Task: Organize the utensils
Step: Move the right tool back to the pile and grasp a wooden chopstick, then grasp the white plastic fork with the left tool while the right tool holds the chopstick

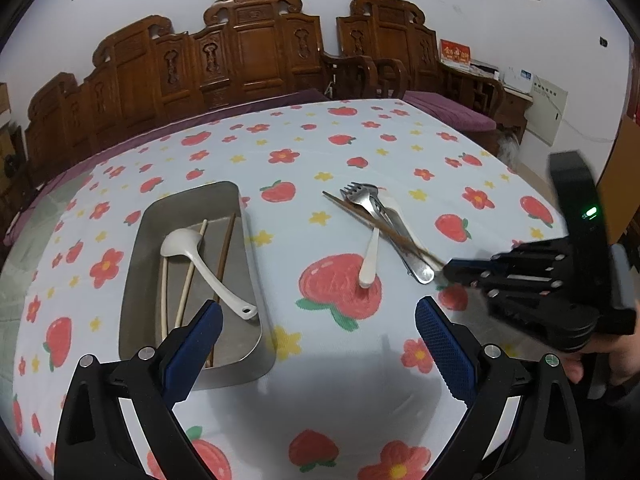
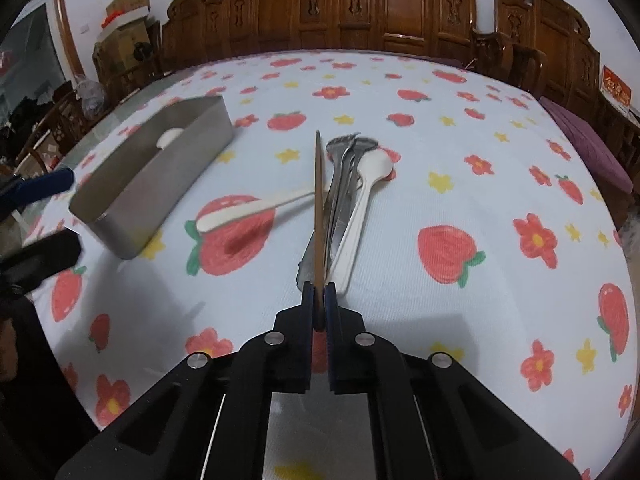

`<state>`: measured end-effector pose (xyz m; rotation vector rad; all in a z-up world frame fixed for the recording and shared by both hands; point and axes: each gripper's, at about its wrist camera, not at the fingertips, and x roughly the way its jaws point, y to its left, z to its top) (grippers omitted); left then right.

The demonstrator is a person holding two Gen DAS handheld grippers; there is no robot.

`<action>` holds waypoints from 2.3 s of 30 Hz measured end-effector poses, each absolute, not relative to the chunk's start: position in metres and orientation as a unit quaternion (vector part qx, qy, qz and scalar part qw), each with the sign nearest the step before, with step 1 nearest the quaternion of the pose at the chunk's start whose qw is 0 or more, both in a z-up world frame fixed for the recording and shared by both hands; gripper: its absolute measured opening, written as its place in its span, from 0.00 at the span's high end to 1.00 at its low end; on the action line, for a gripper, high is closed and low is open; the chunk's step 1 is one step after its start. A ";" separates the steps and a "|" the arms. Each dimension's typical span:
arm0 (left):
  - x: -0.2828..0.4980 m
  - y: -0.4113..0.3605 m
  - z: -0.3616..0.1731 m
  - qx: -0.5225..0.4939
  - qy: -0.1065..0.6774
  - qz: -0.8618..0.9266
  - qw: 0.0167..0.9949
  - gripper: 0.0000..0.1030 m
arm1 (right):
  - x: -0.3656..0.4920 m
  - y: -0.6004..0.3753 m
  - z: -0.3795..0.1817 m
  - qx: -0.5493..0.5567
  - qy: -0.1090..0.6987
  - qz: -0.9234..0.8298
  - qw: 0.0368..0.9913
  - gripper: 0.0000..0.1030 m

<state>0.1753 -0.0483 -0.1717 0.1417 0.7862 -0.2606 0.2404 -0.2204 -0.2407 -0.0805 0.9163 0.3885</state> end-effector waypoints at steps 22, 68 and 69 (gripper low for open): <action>0.231 -0.091 -0.195 0.067 0.432 -0.144 0.888 0.31 | 0.254 -0.278 -0.219 0.031 0.391 0.142 0.909 0.94; 0.273 -0.105 -0.180 0.070 0.483 -0.170 0.856 0.97 | 0.255 -0.270 -0.219 0.042 0.393 0.158 0.905 0.94; 0.277 -0.107 -0.183 0.081 0.484 -0.165 0.856 0.84 | 0.255 -0.270 -0.219 0.041 0.393 0.157 0.905 0.94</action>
